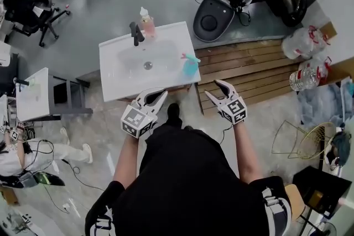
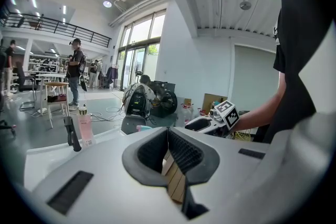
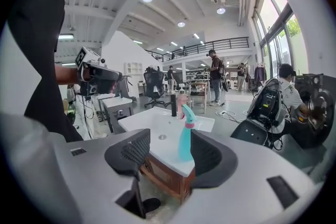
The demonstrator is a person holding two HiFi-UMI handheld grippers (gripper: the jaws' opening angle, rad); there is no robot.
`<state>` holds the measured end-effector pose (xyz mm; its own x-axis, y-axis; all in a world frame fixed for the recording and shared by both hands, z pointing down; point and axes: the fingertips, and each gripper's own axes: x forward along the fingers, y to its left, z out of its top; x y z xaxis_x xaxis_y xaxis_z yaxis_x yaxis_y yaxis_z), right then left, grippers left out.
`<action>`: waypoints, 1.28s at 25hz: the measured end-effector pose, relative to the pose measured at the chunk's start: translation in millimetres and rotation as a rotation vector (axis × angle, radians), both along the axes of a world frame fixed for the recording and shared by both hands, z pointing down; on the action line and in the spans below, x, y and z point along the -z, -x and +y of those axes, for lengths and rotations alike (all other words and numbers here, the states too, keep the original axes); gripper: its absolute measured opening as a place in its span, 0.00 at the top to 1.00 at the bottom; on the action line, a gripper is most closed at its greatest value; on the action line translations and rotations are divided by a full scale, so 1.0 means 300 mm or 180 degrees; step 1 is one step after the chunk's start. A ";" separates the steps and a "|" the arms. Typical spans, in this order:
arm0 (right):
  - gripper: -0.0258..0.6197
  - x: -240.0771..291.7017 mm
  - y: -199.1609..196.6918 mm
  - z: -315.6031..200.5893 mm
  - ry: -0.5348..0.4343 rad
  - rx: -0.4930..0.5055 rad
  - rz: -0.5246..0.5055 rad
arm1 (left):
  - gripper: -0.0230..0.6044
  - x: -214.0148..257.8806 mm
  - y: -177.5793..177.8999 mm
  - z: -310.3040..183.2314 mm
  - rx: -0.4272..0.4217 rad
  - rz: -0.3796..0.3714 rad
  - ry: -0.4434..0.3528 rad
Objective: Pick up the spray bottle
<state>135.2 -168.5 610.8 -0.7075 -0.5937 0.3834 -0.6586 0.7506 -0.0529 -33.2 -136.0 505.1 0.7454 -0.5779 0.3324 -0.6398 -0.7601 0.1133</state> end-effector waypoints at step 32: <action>0.42 -0.285 0.178 -0.485 0.0344 -0.0280 0.0020 | 0.93 -0.083 0.190 -0.495 -0.0186 0.0003 0.0159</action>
